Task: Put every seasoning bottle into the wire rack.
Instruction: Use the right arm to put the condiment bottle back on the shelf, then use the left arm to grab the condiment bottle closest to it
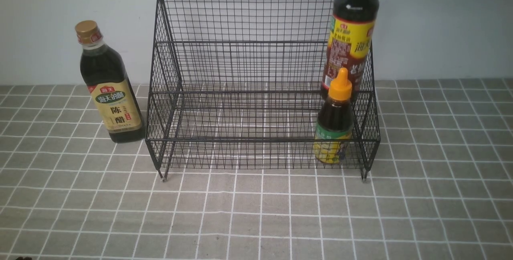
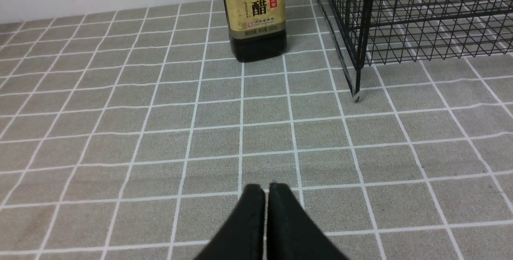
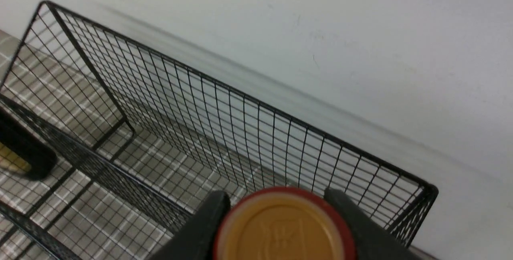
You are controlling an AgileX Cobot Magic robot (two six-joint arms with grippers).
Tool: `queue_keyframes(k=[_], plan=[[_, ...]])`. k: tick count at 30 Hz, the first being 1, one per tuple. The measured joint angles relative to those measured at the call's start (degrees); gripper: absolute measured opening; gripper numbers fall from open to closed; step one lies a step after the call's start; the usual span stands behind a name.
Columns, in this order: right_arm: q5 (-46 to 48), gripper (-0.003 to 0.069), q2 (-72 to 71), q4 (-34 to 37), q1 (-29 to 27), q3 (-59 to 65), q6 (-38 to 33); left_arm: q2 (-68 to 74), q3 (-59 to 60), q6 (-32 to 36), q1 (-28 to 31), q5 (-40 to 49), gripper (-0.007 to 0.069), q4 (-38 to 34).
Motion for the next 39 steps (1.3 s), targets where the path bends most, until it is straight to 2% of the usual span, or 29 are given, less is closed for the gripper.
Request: queue_keyframes(k=[9,17,23,28,36,38,39], plan=[[6.77,0.0276,4.50,-0.80,0.00,0.00,0.06,0.00,0.00,0.00,0.00,0.00,-0.0007,0.00],[7.88,0.0281,4.69,-0.79,0.00,-0.12,0.06,0.00,0.00,0.00,0.00,0.00,-0.0007,0.00],[8.29,0.0368,3.93,-0.10,0.00,-0.48,1.29,0.00,0.00,0.00,0.00,0.00,-0.0007,0.00],[8.42,0.0393,0.37,-0.10,0.00,-0.61,1.63,0.00,0.00,0.00,0.00,0.00,-0.0007,0.00],[8.48,0.0388,-9.41,-0.10,0.00,-0.66,1.86,0.00,0.00,0.00,0.00,0.00,-0.0007,0.00],[8.48,0.0369,-11.97,-0.10,0.00,-0.66,2.52,0.00,0.00,0.00,0.00,0.00,-0.0007,0.00],[8.48,0.0330,-14.72,-0.28,0.00,-0.66,4.10,0.00,0.00,0.00,0.00,0.00,-0.0007,0.00]])
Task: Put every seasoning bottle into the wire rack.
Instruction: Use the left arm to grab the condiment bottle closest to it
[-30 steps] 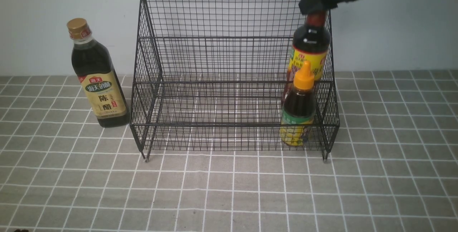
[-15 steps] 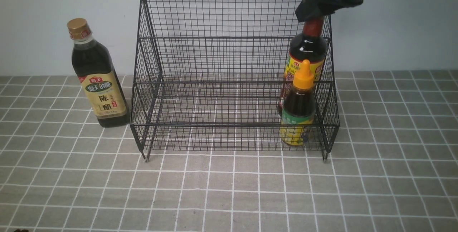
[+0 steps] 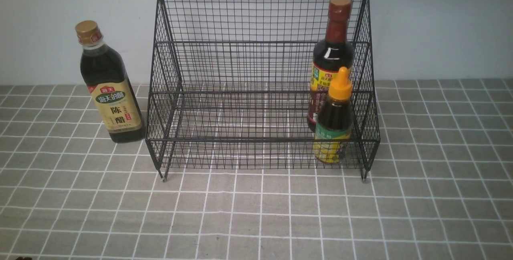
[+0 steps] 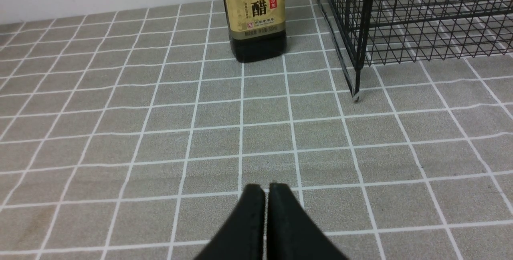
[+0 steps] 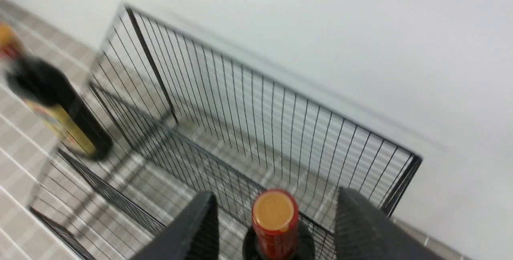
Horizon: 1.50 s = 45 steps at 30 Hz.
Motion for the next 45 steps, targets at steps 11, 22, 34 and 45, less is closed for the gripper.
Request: queue_keyframes(k=[11,22,34,45], plan=[[2.44,-0.0008,-21.96,-10.58,0.00,5.89,10.52,0.00,0.00,0.00,0.00,0.00,-0.0007,0.07],[-22.51,-0.0011,-57.47,-15.73,0.00,50.23,17.50,0.00,0.16,-2.54,0.00,-9.79,-0.0007,-3.39],[-54.90,-0.0011,-88.64,-15.76,0.00,92.07,20.68,0.00,0.16,-3.02,0.00,-28.29,-0.0007,-6.16],[-63.53,-0.0011,-94.38,-15.76,0.00,97.23,20.63,4.58,-6.10,-3.04,0.00,-39.75,-0.0007,-8.93]])
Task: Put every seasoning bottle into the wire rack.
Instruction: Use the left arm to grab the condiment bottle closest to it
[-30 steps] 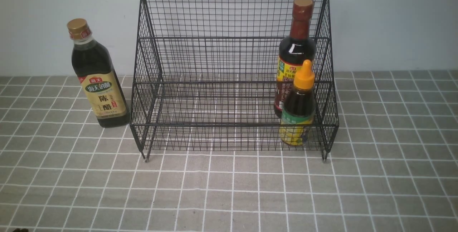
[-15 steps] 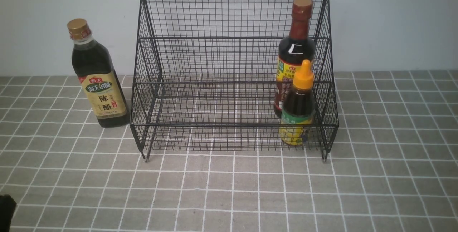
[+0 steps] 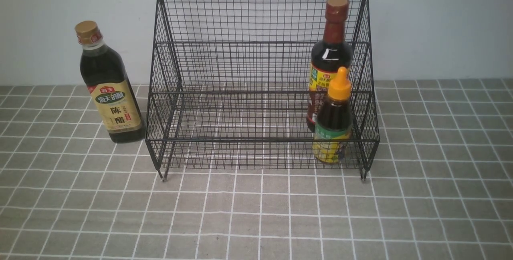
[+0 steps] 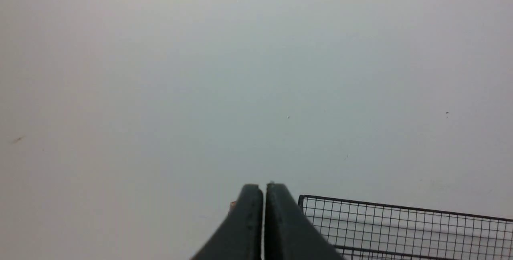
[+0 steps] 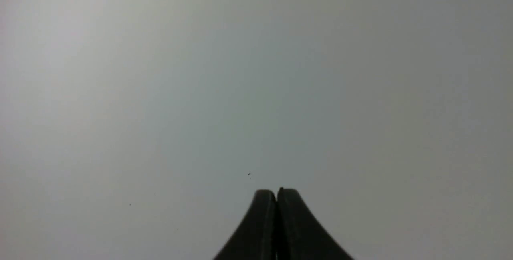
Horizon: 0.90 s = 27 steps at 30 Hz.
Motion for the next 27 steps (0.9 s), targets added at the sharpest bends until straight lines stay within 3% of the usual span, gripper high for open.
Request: queue_keyframes(k=[8,13,22,27], plan=[[0.00,-0.0011,0.00,0.00,0.00,0.00,0.00,24.30,-12.94,0.58,0.00,0.84,0.0003,-0.05],[0.00,-0.0011,0.00,0.00,0.00,0.00,0.00,39.75,-21.05,0.60,0.00,-0.90,0.0081,-0.05],[0.00,-0.0011,0.00,0.00,0.00,0.00,0.68,63.09,-34.95,0.64,0.00,-4.10,0.0461,-0.05],[0.00,-0.0011,0.00,0.00,0.00,0.06,0.68,72.58,-39.47,0.64,0.00,-9.30,0.0561,-0.05]])
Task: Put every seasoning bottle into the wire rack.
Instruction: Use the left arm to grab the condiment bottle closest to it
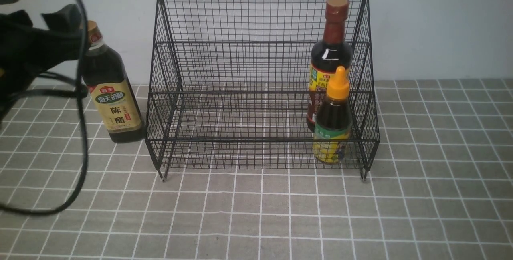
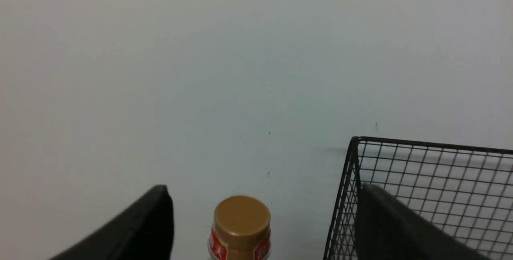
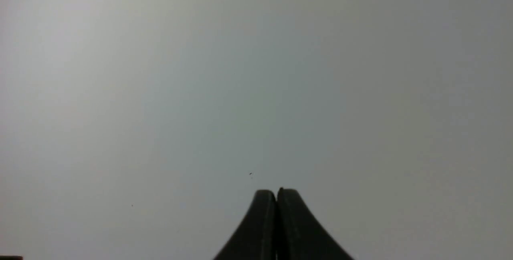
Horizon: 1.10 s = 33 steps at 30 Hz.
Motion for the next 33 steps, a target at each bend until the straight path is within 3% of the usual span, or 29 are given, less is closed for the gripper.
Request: queue_keyframes(k=[12,16,19,24,33], plan=[[0.05,-0.0011,0.00,0.00,0.00,0.11,0.05,18.23,-9.08,0.00,0.00,-5.31,0.0566,0.00],[0.05,-0.0011,0.00,0.00,0.00,0.11,0.05,22.01,-10.52,0.00,0.00,-6.40,0.0479,0.00],[0.05,-0.0011,0.00,0.00,0.00,0.11,0.05,22.62,-10.64,0.39,0.06,-6.47,0.0325,-0.28],[0.05,-0.0011,0.00,0.00,0.00,0.11,0.05,22.24,-10.64,1.80,0.07,-5.75,0.0310,-0.40],[0.05,-0.0011,0.00,0.00,0.00,0.11,0.05,12.77,-11.53,5.21,0.07,3.67,0.0310,-0.41]])
